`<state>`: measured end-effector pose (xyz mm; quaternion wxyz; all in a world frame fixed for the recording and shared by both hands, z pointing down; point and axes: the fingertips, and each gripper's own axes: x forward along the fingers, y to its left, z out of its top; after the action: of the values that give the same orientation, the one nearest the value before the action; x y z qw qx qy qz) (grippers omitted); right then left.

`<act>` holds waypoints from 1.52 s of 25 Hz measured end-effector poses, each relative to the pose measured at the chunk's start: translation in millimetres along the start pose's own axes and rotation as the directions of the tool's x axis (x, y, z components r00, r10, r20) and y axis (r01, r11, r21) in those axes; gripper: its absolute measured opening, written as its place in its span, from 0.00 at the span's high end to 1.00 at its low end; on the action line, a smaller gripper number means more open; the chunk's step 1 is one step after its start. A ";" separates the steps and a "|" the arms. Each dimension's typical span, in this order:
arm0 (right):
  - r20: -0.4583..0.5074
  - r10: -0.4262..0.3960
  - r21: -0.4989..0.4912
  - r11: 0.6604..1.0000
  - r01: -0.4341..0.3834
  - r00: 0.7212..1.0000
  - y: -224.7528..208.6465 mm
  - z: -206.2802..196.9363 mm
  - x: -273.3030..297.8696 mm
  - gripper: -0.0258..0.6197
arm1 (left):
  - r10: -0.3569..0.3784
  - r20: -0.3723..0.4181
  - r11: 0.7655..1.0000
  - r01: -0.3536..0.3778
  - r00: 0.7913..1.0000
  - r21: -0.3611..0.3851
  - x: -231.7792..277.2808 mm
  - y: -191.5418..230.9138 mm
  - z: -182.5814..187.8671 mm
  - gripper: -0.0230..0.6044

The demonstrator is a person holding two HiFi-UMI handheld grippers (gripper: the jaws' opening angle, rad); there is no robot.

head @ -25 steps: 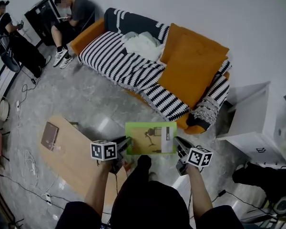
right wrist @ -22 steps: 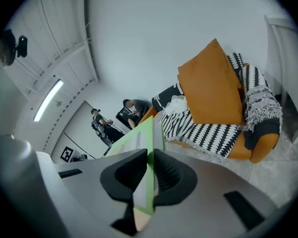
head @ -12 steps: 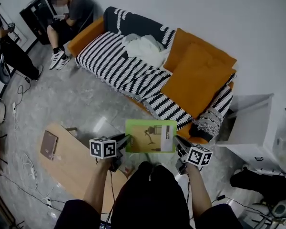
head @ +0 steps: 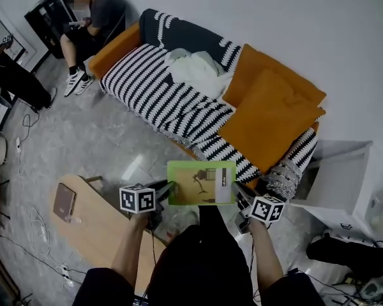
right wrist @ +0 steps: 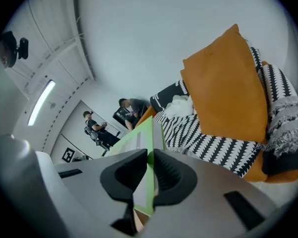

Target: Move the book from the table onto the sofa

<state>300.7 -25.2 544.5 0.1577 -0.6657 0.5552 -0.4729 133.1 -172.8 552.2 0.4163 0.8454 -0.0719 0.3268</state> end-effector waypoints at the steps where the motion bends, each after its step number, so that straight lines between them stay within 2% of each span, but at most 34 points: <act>1: -0.006 0.000 0.000 1.000 0.000 1.000 -4.7 9.6 8.2 0.87 | 0.004 -0.001 1.000 -0.004 1.000 -0.004 7.0 3.2 10.2 0.82; 12: -0.050 0.013 0.030 0.999 -0.012 0.999 -46.5 113.1 85.4 0.87 | 0.037 -0.012 0.999 -0.038 0.999 -0.032 76.0 21.8 119.0 0.81; 21: -0.025 0.042 0.039 0.998 -0.041 0.999 -57.7 191.4 134.1 0.87 | 0.052 -0.007 0.998 -0.052 0.999 -0.025 110.4 31.4 200.5 0.82; 38: 0.059 -0.051 0.097 0.994 0.045 0.997 -37.5 237.6 235.4 0.87 | -0.031 -0.052 0.998 0.034 0.998 0.049 125.2 105.3 321.7 0.82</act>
<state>499.0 -296.7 559.5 0.1951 -0.6847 0.5107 -0.4820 347.3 -463.2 556.5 0.4021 0.8479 -0.0393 0.3434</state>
